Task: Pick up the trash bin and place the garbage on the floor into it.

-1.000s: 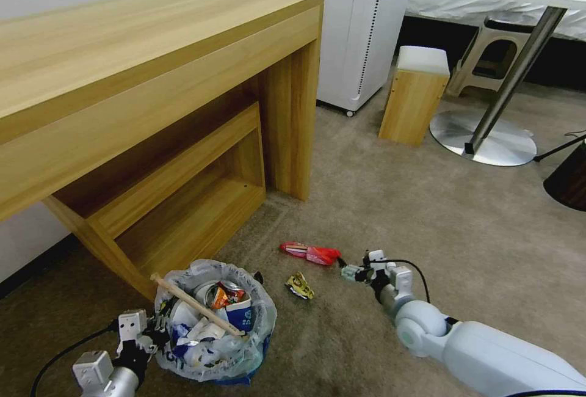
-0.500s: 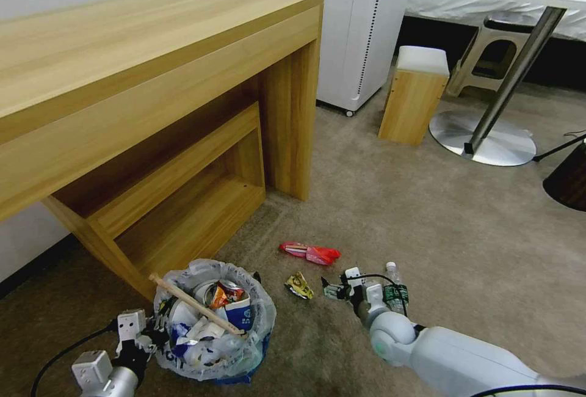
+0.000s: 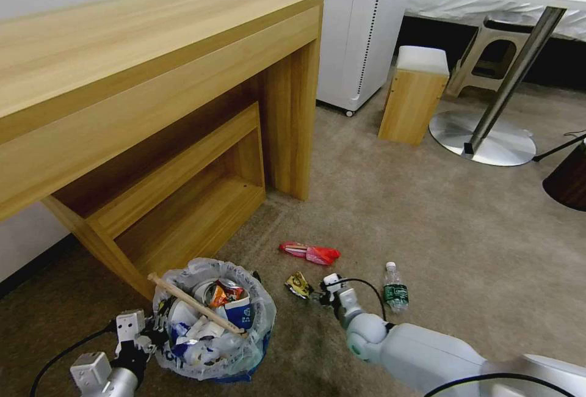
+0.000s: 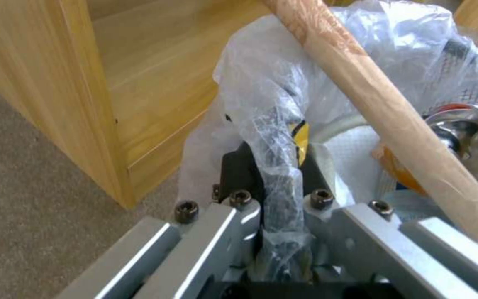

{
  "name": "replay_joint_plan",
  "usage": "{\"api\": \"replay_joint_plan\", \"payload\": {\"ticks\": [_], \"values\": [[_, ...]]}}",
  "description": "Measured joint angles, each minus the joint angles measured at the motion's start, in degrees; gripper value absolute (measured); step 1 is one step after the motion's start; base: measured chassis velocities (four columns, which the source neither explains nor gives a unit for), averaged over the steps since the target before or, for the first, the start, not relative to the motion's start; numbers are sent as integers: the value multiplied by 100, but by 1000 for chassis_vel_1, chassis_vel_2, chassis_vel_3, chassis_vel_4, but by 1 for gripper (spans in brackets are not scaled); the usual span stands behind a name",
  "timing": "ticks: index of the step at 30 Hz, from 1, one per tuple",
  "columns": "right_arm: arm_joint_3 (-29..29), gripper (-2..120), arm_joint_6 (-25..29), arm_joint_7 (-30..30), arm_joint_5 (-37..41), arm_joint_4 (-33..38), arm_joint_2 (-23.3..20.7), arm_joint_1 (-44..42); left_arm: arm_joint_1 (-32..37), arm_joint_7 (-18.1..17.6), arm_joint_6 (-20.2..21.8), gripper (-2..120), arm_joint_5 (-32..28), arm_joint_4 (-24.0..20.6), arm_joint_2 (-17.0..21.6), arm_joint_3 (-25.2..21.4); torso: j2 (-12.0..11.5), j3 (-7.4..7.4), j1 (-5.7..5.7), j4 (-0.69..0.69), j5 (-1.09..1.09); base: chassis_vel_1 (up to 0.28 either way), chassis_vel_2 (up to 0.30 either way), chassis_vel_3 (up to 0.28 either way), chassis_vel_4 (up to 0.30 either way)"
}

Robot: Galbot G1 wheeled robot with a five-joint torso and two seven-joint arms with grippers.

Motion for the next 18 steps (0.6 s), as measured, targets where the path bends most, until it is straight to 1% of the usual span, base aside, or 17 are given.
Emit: {"api": "replay_joint_plan", "payload": {"ticks": [2,3,7,9,11,12,15,16,18], "values": [[-31,89,-31,48,17,10,42,1,-5,0,-12,3,-23,0,1,-17,0,0,0,0,0,0,0,0,0],[-30,87,-50,77,-7,-57,86,-10,-8,0,-20,3,-36,0,3,-29,0,0,0,0,-1,0,0,0,0],[-32,84,-15,71,-83,-223,162,-39,-7,1,-37,3,-41,7,-2,-26,0,0,0,-2,0,0,0,0,0],[-26,78,-24,77,-130,-343,263,-57,-4,2,-42,3,-40,17,-26,-7,0,0,0,-1,-1,0,0,0,0],[-19,68,-40,96,-180,-442,365,-70,3,4,-45,3,-40,15,-31,-3,0,0,0,-1,0,0,0,0,0],[-19,68,-40,96,-180,-442,365,-70,3,4,-45,3,-40,15,-31,-3,0,0,0,-1,0,0,0,0,0],[-26,52,-24,95,-256,-528,465,-77,46,5,-49,3,-40,-48,-30,-7,0,0,0,0,0,0,0,0,0],[-26,52,-24,95,-256,-528,465,-77,46,5,-49,3,-40,-48,-30,-7,0,0,0,0,0,0,0,0,0],[-40,44,3,91,-344,-565,498,-82,62,7,-57,3,-41,-98,-37,-9,0,0,0,-1,1,0,0,0,0]]}}
